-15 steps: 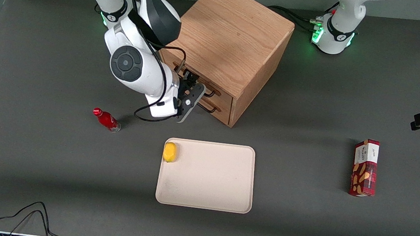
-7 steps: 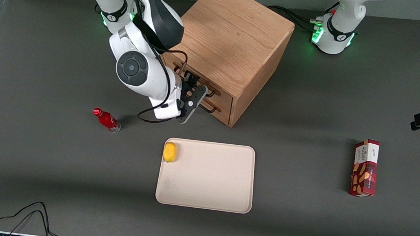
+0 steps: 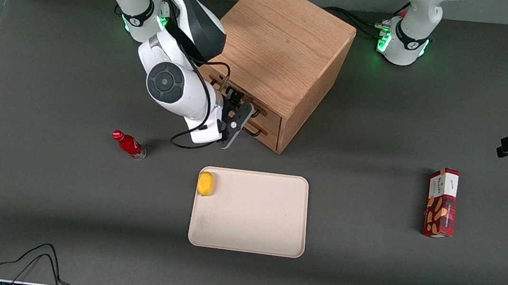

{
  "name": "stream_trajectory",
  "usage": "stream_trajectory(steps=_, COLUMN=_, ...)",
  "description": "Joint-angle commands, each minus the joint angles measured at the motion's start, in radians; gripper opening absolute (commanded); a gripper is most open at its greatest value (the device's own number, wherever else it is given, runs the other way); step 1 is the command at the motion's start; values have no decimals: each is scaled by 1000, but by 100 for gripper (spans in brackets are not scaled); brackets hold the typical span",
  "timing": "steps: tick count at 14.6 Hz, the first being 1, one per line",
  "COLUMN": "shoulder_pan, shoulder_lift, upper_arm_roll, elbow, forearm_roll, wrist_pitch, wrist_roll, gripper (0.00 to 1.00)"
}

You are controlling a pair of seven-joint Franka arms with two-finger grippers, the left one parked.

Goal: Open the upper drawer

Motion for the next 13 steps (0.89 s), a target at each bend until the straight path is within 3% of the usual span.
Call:
stream_trajectory(steps=1, shoulder_pan=-4, shoulder_lift=-24, upper_arm_roll=-3, elbow=-37, forearm_roll=-13, wrist_pitch=27, wrist_roll=-34, gripper=100)
stream_trajectory(steps=13, shoulder_pan=-13, shoulder_lift=-9, upper_arm_roll=-3, elbow=-94, forearm_roll=-35, wrist_pitch=116, wrist_roll=-86, gripper=100)
